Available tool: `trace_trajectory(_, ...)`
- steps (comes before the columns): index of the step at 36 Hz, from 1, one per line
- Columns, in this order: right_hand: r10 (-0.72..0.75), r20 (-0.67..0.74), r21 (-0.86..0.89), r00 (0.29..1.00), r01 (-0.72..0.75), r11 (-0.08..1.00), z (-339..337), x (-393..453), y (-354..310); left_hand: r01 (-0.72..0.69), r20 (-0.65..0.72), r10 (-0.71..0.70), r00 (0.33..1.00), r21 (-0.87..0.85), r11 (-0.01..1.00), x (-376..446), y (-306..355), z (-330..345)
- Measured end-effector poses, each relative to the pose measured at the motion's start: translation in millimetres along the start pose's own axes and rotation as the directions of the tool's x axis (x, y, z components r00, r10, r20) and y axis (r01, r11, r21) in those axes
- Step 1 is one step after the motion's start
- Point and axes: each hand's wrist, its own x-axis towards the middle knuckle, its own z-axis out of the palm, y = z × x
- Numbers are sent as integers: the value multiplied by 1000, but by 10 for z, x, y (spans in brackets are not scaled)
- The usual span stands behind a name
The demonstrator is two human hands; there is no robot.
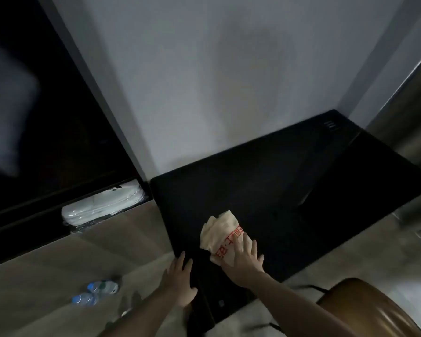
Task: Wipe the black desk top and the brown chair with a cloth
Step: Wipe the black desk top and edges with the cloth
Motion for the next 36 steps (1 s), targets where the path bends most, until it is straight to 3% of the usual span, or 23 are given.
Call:
trace_trajectory(4, 56, -47, -61, 997, -59, 996, 2, 341, -204, -44, -26, 46, 999, 70, 997, 320, -171, -136)
trace_trajectory(11, 102, -21, -31, 995, -102, 994, 240, 847, -384, -122, 57, 111, 992, 277, 953, 770, -201, -229)
trace_trajectory(16, 98, -106, -38, 989, -102, 994, 340, 662, -280, -99, -12, 111, 994, 366, 925, 915, -153, -263)
trace_trajectory(19, 113, -67, 17, 991, -112, 994, 417, 430, -229, -89, 4, 95, 996, 388, 917, 945, -99, -304)
trace_trajectory(26, 216, -61, 47, 974, -214, 976, 622, -82, -126, -95, 22, 94, 995, 409, 908, 910, -88, -341)
trace_trajectory(28, 310, -76, 130, 948, -298, 945, 677, -155, -195, -90, 20, 90, 996, 392, 916, 900, -88, -339)
trace_trajectory(31, 434, -50, 394, 899, -382, 836, 665, -147, -364, -73, 19, 71, 997, 328, 942, 889, -46, -327)
trace_trajectory(36, 502, 29, 412, 864, -468, 782, 576, 54, -215, -6, 51, -5, 999, 196, 981, 919, 115, -331)
